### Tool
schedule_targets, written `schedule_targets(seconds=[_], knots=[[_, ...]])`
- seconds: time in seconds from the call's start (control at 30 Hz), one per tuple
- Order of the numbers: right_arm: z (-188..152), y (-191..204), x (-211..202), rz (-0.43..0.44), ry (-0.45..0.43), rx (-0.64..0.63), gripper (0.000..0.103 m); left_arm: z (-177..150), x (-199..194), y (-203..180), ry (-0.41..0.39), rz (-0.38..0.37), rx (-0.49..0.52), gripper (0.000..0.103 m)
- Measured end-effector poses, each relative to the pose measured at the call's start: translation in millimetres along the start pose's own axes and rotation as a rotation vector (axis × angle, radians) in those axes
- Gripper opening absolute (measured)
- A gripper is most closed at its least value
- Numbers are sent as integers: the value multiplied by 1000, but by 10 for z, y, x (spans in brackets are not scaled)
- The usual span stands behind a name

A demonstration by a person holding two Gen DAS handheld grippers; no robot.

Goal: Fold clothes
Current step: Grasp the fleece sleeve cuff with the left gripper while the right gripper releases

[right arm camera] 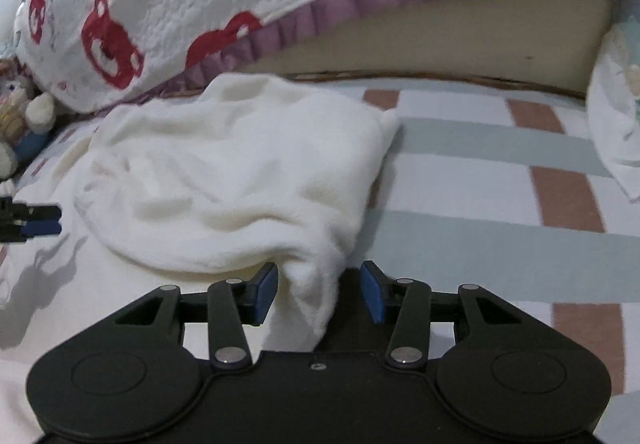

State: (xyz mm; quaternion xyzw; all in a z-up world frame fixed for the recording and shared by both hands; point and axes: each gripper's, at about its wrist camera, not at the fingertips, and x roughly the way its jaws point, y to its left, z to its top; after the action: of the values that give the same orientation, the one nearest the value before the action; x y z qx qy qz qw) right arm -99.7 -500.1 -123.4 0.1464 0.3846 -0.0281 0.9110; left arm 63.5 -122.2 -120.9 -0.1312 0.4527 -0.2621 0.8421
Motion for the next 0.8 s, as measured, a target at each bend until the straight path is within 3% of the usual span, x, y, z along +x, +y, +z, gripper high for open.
schedule_targets(seconds=[0.1, 0.23, 0.37, 0.47, 0.5, 0.53, 0.57, 0.63, 0.8], knots=[[-49, 47, 65, 7, 19, -31, 55, 112, 97, -58, 87, 15, 4, 65], [-126, 12, 156, -28, 23, -21, 55, 288, 332, -149, 231, -19, -30, 66], [-138, -74, 150, -39, 1, 45, 55, 414, 496, -307, 151, 52, 58, 68], [-131, -39, 112, -40, 33, 46, 56, 397, 649, -379, 112, 51, 129, 80], [-132, -22, 104, -39, 42, 39, 56, 388, 690, -409, 100, 61, 162, 77], [-140, -1, 116, -44, 43, 15, 55, 369, 704, -457, 90, 98, 221, 62], [-148, 20, 127, -49, 44, -8, 55, 362, 706, -500, 81, 125, 275, 33], [-159, 58, 151, -60, 45, -51, 56, 425, 622, -556, 56, 123, 346, 14], [-92, 48, 177, -100, 22, -44, 57, 608, -68, -355, -158, 83, 174, 11]])
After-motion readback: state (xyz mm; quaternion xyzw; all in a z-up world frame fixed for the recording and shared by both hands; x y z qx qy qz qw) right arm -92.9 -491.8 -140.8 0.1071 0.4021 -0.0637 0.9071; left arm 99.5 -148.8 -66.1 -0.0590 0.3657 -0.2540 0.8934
